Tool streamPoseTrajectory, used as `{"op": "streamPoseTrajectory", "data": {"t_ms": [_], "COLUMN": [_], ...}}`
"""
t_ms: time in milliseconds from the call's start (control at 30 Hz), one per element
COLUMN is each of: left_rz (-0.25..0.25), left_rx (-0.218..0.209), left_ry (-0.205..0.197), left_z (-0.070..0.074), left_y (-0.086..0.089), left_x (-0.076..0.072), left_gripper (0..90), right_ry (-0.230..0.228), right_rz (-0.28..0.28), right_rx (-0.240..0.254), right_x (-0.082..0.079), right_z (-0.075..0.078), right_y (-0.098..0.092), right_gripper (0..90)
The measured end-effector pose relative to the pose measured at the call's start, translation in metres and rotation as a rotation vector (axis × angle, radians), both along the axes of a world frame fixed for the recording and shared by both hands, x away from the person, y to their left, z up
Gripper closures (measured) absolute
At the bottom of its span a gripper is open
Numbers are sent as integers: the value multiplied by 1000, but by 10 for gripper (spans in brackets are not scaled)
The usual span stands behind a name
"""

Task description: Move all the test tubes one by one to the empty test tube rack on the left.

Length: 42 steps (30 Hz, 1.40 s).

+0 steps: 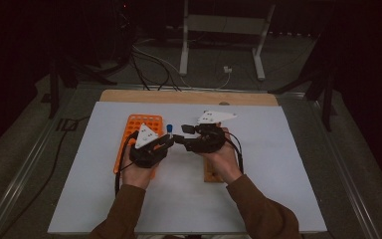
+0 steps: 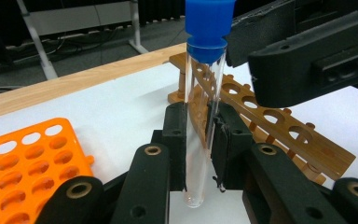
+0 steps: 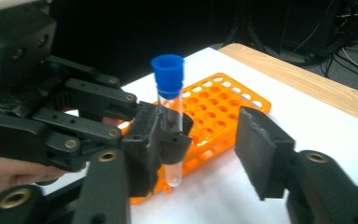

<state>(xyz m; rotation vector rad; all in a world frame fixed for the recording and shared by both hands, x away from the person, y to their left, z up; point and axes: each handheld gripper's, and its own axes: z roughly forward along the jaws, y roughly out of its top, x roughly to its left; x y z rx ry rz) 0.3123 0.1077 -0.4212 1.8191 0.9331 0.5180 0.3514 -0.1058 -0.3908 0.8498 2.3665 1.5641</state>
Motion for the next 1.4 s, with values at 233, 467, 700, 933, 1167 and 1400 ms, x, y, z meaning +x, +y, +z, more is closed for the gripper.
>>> {"op": "streamPoseTrajectory", "data": {"t_ms": [233,467,700,933,1167,1400], "left_rz": [10,15,31,46,65,86], "left_rx": [-16,-35,-51,-70,-85,-90], "left_ry": [-1,-4,-8,-16,-24,-38], "left_z": [3,6,9,12,16,20], "left_y": [7,14,22,32,44,55], "left_x": [-1,-2,-3,-4,-6,-8], "left_gripper": [778,778,778,778,778,778], "right_ry": [-8,-13,-10,-14,-15,-17], "right_rz": [-40,-94,-111,-123,-141,-153], "right_rx": [-21,-49,-64,-67,-59,-59], "right_x": [2,6,9,9,8,8], "right_z": [-1,-6,-11,-15,-17,-19], "right_y": [-7,-17,-25,-33,-41,-49], "right_gripper": [264,146,37,8,0,0]}}
